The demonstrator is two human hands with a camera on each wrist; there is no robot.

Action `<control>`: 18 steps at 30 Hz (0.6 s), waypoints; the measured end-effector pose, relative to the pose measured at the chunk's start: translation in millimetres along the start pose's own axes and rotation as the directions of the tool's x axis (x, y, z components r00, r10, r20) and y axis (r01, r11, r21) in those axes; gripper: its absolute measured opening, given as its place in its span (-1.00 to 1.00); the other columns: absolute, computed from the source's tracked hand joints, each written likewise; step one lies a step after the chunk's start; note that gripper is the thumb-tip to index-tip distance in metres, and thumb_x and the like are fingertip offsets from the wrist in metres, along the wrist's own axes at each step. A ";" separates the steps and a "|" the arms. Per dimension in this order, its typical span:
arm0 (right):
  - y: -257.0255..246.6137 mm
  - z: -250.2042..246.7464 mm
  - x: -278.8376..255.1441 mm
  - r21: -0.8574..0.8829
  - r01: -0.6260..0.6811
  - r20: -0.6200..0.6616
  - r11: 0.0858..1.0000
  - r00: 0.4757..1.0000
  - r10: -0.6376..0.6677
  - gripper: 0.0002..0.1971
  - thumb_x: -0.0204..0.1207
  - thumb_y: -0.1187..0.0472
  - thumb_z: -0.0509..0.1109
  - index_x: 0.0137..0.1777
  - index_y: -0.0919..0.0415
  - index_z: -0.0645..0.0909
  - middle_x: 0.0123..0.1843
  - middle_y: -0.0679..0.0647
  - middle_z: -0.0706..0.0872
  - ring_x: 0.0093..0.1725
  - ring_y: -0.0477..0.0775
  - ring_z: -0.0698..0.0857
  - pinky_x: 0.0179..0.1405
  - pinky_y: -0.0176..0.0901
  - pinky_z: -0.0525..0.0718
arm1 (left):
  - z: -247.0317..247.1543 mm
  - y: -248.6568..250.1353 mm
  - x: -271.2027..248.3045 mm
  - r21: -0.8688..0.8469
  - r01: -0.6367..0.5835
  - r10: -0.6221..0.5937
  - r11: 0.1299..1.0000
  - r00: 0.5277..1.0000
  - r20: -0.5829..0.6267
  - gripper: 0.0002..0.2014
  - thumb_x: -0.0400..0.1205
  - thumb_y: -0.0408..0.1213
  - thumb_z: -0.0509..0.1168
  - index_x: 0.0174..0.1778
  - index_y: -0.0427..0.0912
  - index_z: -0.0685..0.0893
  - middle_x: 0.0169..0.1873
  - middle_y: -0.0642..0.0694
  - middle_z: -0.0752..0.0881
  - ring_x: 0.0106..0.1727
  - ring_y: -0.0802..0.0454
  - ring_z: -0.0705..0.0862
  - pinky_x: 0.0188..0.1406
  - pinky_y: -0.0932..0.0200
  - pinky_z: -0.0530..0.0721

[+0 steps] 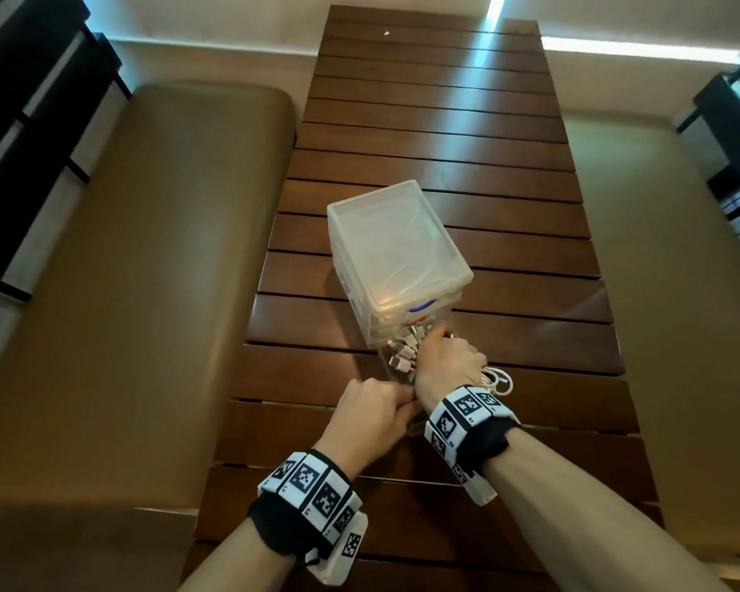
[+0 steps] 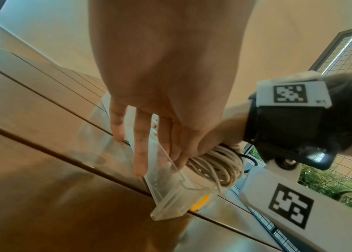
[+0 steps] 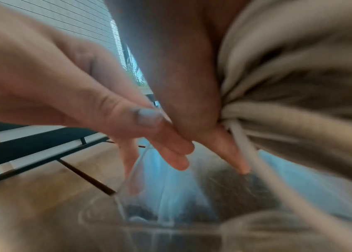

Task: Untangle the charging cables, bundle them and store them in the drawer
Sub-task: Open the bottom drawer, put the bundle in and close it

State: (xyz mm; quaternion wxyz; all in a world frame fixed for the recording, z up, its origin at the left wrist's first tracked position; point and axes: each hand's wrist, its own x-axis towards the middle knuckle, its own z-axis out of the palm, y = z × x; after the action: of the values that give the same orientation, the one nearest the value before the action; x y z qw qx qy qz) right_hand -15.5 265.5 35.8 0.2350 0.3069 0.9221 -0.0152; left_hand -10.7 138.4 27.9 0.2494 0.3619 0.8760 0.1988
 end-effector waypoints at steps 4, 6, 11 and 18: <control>-5.7 2.4 -0.3 -0.003 -0.038 -0.009 0.999 0.999 0.038 -0.58 0.67 0.33 0.18 0.48 0.41 0.22 0.28 0.46 0.63 0.22 0.43 0.66 0.18 0.20 0.56 | -1.9 0.6 1.8 -0.045 0.067 -0.068 0.997 0.998 -0.002 -0.69 0.69 -0.12 0.12 -0.10 -0.08 0.77 -0.17 -0.05 0.82 -0.07 -0.13 0.75 0.02 -0.09 0.66; -3.8 4.3 -2.0 -0.030 -0.014 -0.006 0.999 1.000 0.014 -0.57 0.68 0.32 0.17 0.50 0.34 0.20 0.28 0.48 0.61 0.21 0.42 0.64 0.17 0.22 0.56 | -4.1 1.3 2.8 -0.215 0.156 -0.166 0.964 0.986 -0.029 -0.72 0.73 -0.15 0.15 -0.12 -0.12 0.74 -0.18 -0.06 0.80 -0.10 -0.10 0.73 -0.03 -0.07 0.67; 5.5 6.9 -7.0 0.001 0.045 0.022 0.999 0.999 -0.045 -0.50 0.69 0.13 0.21 0.57 0.18 0.19 0.34 0.42 0.58 0.27 0.36 0.57 0.25 0.19 0.52 | -10.9 13.1 12.5 -0.327 0.251 -0.295 0.911 0.951 -0.093 -0.65 0.82 0.02 0.02 -0.04 -0.10 0.59 -0.06 -0.20 0.80 0.02 -0.27 0.73 -0.02 -0.08 0.61; 22.1 4.0 -13.6 0.151 0.152 0.065 0.977 0.984 -0.163 -0.23 0.57 -0.03 0.34 0.63 0.28 0.08 0.45 0.40 0.50 0.42 0.39 0.50 0.38 0.19 0.44 | -11.8 25.5 37.8 -0.238 0.363 -0.399 0.901 0.908 -0.128 -0.45 0.78 0.13 0.06 0.04 -0.27 0.77 0.05 -0.34 0.78 0.16 -0.38 0.70 0.11 -0.10 0.64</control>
State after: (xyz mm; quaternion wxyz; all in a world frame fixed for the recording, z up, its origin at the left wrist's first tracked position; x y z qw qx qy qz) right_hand 8.5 275.2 40.8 0.2453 0.2484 0.9303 -0.1126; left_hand -27.1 180.9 39.7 0.2428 0.1361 0.9225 0.2676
